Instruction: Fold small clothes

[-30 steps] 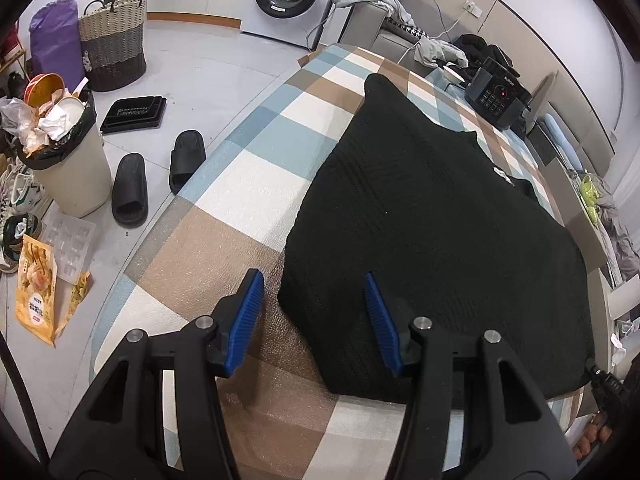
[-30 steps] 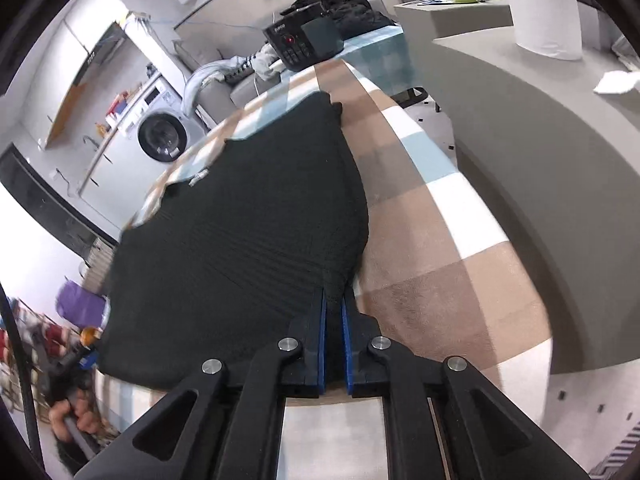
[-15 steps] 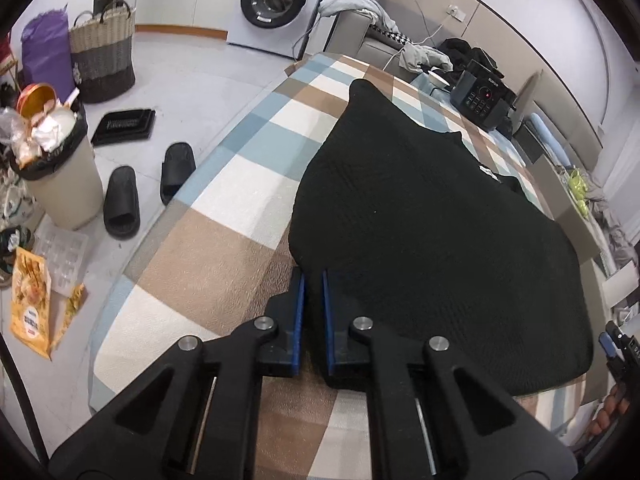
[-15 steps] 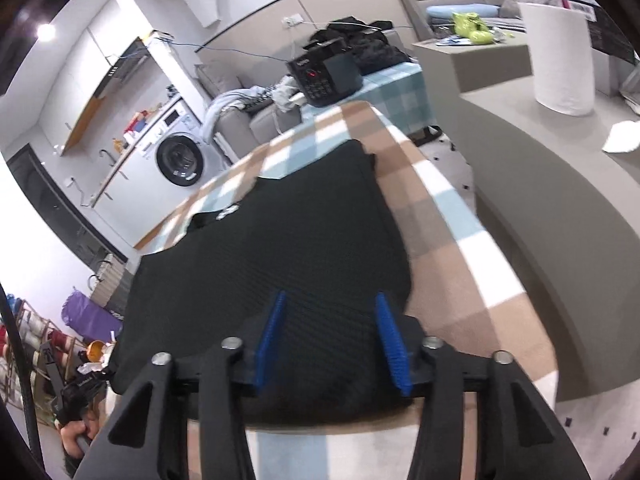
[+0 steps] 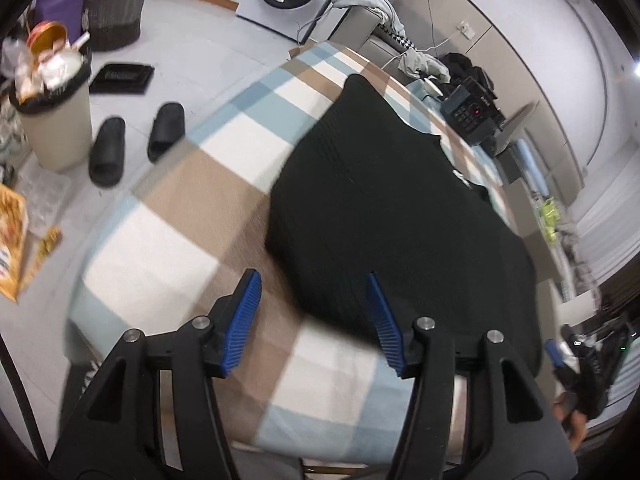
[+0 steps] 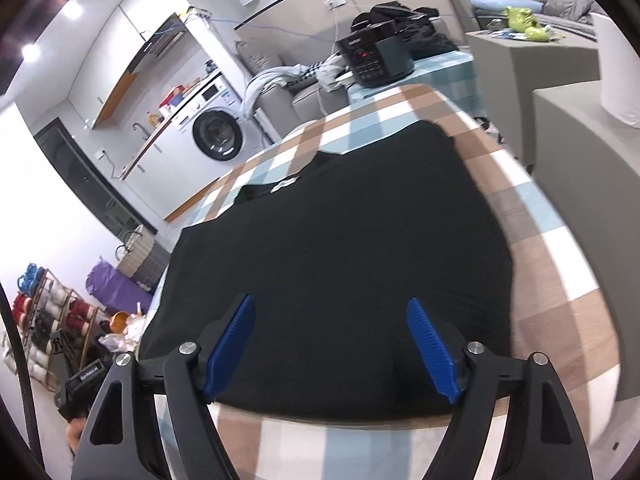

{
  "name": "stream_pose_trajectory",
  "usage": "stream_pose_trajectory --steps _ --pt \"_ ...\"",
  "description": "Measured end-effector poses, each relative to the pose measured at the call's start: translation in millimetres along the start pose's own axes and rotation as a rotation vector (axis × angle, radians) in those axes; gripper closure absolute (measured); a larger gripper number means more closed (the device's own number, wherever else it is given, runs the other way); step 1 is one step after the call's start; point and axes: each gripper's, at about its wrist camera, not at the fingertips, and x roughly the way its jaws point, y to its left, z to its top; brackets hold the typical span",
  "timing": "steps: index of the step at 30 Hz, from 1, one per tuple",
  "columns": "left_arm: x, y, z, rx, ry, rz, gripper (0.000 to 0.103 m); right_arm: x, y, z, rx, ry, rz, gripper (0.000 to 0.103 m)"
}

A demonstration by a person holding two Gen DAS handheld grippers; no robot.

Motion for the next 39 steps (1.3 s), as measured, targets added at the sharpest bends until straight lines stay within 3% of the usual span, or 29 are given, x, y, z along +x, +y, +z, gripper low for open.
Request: stream_pose_trajectory --steps 5,9,18,19,22,26,34,39 --pt "12 -4 -16 -0.041 0.055 -0.046 0.051 11 15 -5 -0.033 0.030 0.032 0.023" --pt "21 -17 -19 -0.018 0.048 -0.055 0.050 17 21 -7 -0.022 0.055 0.072 0.023" --pt "45 -31 -1 -0.058 -0.088 0.012 0.050 29 30 -11 -0.052 0.095 0.068 0.023" --pt "48 -33 1 -0.060 -0.101 0.029 0.053 31 30 -11 -0.054 0.099 0.067 0.023" --pt "58 -31 6 -0.076 -0.112 0.042 0.087 38 32 -12 -0.064 0.115 0.066 0.023" --pt "50 -25 6 -0.057 -0.145 0.032 0.093 43 34 -13 -0.072 0.123 0.058 0.023" --pt "24 -4 -12 -0.062 -0.161 0.058 0.093 54 35 -15 -0.073 0.148 0.062 0.023" --pt "14 -24 -8 0.003 -0.208 0.064 0.093 48 38 -16 -0.085 0.136 0.070 0.023"
